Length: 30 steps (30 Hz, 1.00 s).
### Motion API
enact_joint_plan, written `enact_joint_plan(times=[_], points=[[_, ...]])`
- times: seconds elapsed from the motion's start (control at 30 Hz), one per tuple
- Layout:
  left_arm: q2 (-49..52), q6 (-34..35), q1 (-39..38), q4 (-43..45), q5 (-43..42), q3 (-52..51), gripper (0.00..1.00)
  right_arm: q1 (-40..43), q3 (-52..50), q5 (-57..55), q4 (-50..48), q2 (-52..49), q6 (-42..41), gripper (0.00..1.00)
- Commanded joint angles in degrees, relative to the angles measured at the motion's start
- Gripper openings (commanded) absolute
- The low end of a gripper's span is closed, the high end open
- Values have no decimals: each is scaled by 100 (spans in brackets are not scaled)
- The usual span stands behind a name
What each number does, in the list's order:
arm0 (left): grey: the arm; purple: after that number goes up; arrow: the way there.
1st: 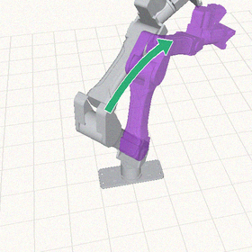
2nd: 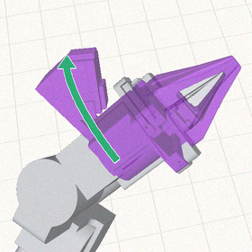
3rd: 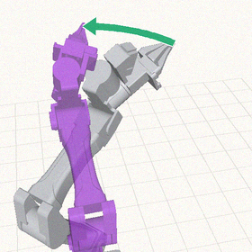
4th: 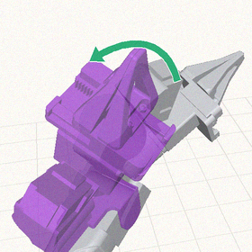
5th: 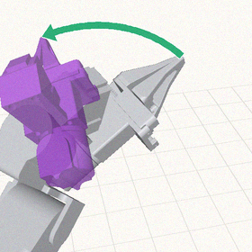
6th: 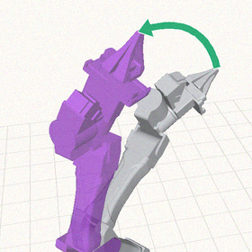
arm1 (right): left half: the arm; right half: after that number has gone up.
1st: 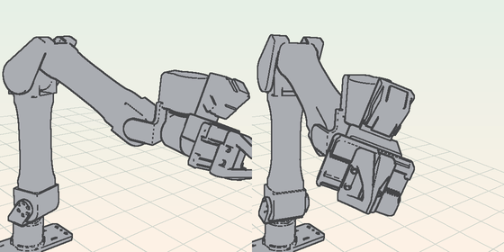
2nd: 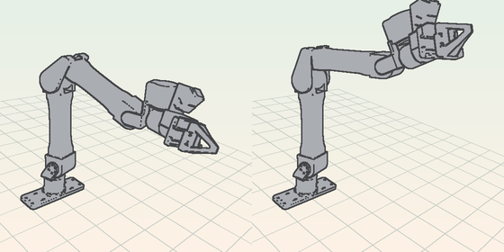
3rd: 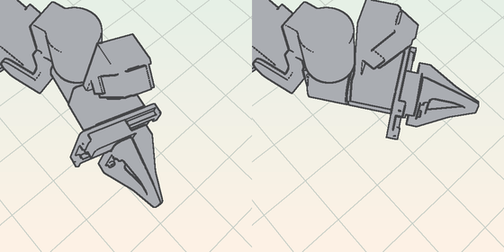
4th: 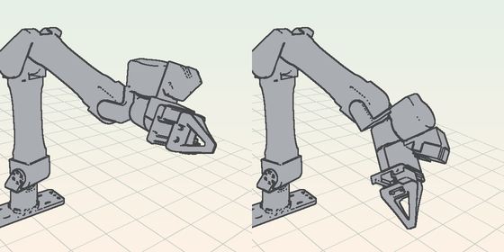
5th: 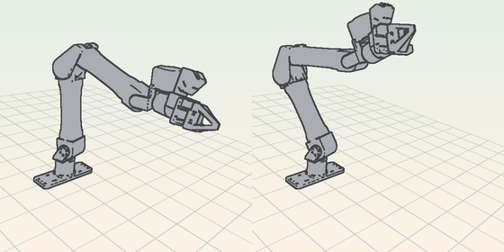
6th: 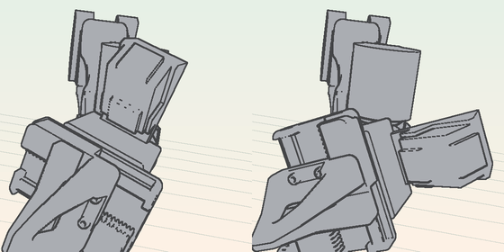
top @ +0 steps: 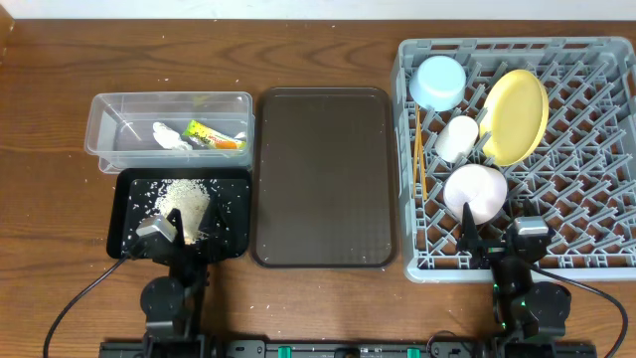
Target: Sort waste into correct bins and load items into the dishwasher rack
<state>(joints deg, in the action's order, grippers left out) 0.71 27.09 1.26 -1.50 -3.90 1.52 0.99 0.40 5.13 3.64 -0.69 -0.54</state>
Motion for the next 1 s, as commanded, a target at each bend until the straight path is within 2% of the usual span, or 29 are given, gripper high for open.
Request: enact_joint_plan(times=[0.0,0.23,0.37,0.5,0.63,0.8,0.97], points=[[-61,-334,-63,225,-44,-129,96,118,-11,-39,22,37,83,99],[-63,-1858,-136,787,-772,-129,96,118,-11,-39,22,37,83,99],[-61,-2758,-136,518,-1231,-129,96,118,-11,-39,22,37,83,99],[-61,-3141,-136,-68,-1191,-129,96,118,-11,-39,22,37,83,99],[-61,-3464,-136,-118,-1145,-129,96,118,-11,-39,22,37,83,99],[-61,-3497,-136,-149,-734,-129,96,118,-11,-39,22,37,83,99],[-61,-3499,-136,-146,-702,-129,96,118,-11,-39,22,37,83,99]])
